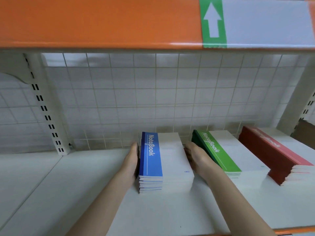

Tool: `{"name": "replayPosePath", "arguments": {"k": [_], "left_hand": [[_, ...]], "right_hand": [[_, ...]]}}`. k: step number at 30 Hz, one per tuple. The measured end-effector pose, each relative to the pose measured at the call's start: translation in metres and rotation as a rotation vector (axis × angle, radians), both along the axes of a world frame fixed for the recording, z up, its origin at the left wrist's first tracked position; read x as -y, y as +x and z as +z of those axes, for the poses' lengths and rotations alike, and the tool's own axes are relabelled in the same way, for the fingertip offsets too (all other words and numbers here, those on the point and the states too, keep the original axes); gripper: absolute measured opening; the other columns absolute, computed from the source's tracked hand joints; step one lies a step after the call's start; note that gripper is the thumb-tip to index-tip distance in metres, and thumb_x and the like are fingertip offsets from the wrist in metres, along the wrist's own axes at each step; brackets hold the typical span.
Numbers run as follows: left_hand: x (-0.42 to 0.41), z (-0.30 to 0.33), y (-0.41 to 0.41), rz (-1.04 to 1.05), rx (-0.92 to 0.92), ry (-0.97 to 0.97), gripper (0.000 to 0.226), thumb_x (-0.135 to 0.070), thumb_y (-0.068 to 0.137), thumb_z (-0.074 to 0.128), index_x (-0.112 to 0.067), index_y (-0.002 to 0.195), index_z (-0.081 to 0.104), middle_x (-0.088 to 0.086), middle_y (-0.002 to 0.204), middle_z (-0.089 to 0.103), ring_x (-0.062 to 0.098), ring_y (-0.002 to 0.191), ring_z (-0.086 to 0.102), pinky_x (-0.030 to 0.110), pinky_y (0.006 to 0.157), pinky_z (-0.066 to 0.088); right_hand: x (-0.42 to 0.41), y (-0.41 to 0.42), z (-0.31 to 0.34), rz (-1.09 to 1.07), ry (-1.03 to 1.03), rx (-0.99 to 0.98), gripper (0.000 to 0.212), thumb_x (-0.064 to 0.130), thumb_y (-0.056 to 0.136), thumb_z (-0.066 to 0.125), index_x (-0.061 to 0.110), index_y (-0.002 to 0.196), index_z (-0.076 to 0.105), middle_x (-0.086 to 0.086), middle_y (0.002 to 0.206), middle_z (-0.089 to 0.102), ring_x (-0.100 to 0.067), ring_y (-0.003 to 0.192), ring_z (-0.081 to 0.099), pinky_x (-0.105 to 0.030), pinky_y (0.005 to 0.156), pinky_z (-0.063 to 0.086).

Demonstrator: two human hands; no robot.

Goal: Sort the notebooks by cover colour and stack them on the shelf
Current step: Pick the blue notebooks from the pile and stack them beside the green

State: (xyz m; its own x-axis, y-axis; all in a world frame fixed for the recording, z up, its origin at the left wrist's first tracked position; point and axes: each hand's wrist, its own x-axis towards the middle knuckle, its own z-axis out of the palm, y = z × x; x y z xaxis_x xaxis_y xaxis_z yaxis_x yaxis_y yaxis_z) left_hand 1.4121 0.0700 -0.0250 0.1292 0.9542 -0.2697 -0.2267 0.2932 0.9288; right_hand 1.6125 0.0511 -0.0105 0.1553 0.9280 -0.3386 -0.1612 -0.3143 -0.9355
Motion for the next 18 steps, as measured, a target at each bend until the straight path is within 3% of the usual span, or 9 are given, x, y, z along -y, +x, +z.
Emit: {"name": "replayPosePath", "arguments": {"k": [2,3,6,10,13,16,18], "left_hand": [[-0.010,0.005,0.005,0.001,-0.014,-0.041,0.060,-0.061,0.095,0.025,-0.016,0.085,0.064,0.005,0.069,0.072,0.021,0.058,0.069,0.029,0.058,0.049],[-0.014,0.006,0.008,-0.002,-0.030,-0.049,0.060,-0.060,0.095,0.027,-0.015,0.083,0.063,0.006,0.067,0.071,0.022,0.056,0.067,0.028,0.056,0.049],[-0.020,0.009,0.012,0.001,-0.071,-0.056,0.050,-0.055,0.095,0.038,-0.013,0.085,0.064,0.006,0.064,0.070,0.022,0.053,0.065,0.028,0.056,0.048],[-0.022,0.006,0.013,0.053,-0.076,-0.038,0.035,-0.039,0.099,0.041,-0.013,0.115,0.059,0.002,0.060,0.069,0.017,0.046,0.064,0.018,0.041,0.045],[-0.021,0.009,0.014,0.046,-0.122,-0.044,0.036,-0.036,0.098,0.042,-0.011,0.119,0.058,0.001,0.057,0.067,0.015,0.044,0.063,0.017,0.042,0.045],[-0.020,0.012,0.014,0.053,-0.157,-0.035,0.035,-0.034,0.099,0.041,-0.010,0.120,0.057,0.001,0.055,0.067,0.015,0.042,0.062,0.015,0.038,0.044],[-0.018,0.015,0.014,0.057,-0.172,-0.034,0.033,-0.034,0.099,0.041,-0.011,0.117,0.057,0.001,0.054,0.067,0.014,0.041,0.062,0.015,0.037,0.043]], "right_hand": [[-0.010,-0.003,0.002,0.019,-0.039,-0.028,0.030,0.032,0.093,0.048,0.010,0.088,0.068,-0.007,0.070,0.072,-0.022,0.060,0.069,-0.025,0.053,0.052],[-0.014,-0.005,0.003,0.014,-0.059,-0.017,0.030,0.033,0.093,0.049,0.010,0.088,0.067,-0.007,0.069,0.072,-0.022,0.059,0.069,-0.024,0.051,0.051],[-0.025,-0.009,0.000,-0.019,-0.051,0.009,0.031,0.031,0.097,0.043,0.007,0.101,0.063,-0.010,0.079,0.067,-0.023,0.070,0.064,-0.028,0.060,0.047],[-0.030,-0.013,-0.003,-0.007,0.008,0.115,0.021,0.019,0.099,0.037,0.009,0.097,0.056,-0.006,0.079,0.057,-0.017,0.070,0.055,-0.026,0.060,0.041],[-0.029,-0.015,0.002,0.013,0.014,0.175,0.020,0.013,0.100,0.033,0.007,0.107,0.050,-0.006,0.079,0.053,-0.015,0.070,0.051,-0.022,0.059,0.039],[-0.033,-0.016,0.004,0.057,0.017,0.286,0.032,0.009,0.102,0.028,-0.004,0.124,0.046,-0.015,0.094,0.052,-0.024,0.085,0.051,-0.030,0.077,0.042],[-0.034,-0.018,0.004,0.077,0.019,0.355,0.034,0.008,0.102,0.027,-0.007,0.126,0.045,-0.018,0.101,0.049,-0.025,0.093,0.047,-0.030,0.079,0.040]]}}
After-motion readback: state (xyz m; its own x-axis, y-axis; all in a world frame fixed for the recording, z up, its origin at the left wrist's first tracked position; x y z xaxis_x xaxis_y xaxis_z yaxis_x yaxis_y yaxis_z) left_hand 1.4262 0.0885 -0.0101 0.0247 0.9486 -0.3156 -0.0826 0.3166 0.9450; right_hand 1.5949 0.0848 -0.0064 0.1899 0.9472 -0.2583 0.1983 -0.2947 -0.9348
